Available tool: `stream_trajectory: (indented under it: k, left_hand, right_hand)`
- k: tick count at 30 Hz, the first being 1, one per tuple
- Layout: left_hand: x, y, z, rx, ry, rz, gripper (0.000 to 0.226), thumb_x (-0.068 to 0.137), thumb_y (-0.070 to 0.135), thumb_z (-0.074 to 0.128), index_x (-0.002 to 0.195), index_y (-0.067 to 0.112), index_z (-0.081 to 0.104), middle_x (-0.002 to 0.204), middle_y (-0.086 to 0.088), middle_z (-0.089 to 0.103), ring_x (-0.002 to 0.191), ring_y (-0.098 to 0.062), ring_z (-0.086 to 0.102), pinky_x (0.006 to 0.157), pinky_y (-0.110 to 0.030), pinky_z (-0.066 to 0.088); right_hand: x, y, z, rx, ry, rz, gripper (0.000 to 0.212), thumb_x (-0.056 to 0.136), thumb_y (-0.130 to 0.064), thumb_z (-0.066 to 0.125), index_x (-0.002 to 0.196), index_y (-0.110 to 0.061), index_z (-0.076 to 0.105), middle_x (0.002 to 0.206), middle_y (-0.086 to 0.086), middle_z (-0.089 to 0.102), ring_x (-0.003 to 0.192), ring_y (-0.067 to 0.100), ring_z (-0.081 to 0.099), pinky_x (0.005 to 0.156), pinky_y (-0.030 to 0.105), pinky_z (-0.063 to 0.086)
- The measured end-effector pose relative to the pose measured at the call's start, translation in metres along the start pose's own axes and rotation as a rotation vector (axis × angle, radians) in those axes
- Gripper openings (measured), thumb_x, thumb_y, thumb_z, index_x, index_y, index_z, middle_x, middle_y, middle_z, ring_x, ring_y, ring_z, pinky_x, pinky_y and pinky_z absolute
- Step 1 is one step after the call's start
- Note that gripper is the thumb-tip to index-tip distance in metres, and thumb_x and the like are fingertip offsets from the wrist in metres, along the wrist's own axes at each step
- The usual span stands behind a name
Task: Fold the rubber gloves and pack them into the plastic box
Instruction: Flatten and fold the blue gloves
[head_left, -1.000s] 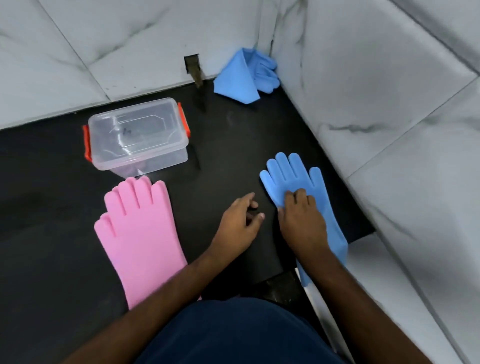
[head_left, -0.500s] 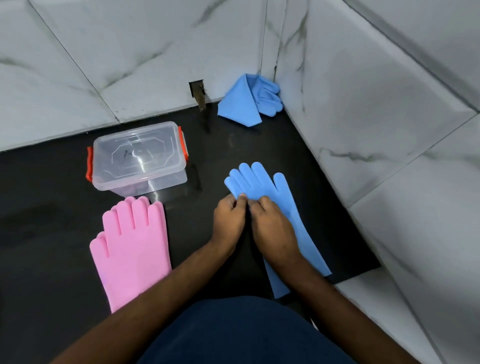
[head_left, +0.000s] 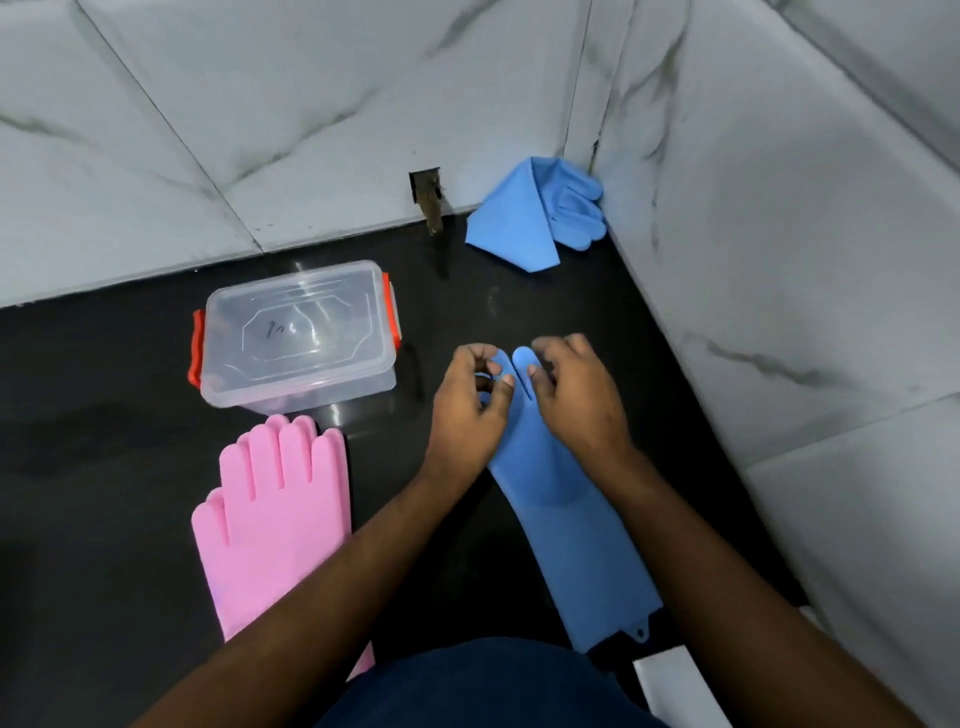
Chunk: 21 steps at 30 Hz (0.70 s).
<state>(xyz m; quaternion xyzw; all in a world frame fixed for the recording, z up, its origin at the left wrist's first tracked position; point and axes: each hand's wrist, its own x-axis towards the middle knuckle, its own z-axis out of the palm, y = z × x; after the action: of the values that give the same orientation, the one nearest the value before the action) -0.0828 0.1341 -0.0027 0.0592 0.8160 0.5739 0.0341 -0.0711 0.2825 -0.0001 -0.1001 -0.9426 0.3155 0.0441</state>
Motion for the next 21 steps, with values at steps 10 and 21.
stream_trajectory:
  k: [10, 21]
  left_hand:
    - [0.066, 0.015, 0.014, -0.299, 0.008, -0.205, 0.020, 0.101, 0.010, 0.062, 0.119, 0.018, 0.065, 0.101, 0.001, 0.067, 0.096, -0.015, 0.065, 0.087, -0.039, 0.057]
    - [0.059, 0.045, 0.012, 0.190, 0.195, 0.187, 0.101, 0.078, 0.020, 0.088, 0.160, 0.025, 0.030, 0.163, 0.001, 0.038, 0.150, -0.019, 0.035, 0.121, -0.040, 0.031]
  right_hand:
    - [0.151, 0.000, 0.011, 0.511, 0.100, 0.346, 0.071, 0.092, -0.021, 0.069, 0.150, -0.007, 0.032, 0.126, 0.014, 0.065, 0.114, 0.031, 0.065, 0.094, 0.041, 0.056]
    - [0.077, -0.063, -0.043, 1.272, -0.087, 0.214, 0.030, 0.081, -0.013, 0.055, 0.109, -0.016, 0.066, 0.078, 0.003, 0.061, 0.059, 0.008, 0.051, 0.052, 0.023, 0.043]
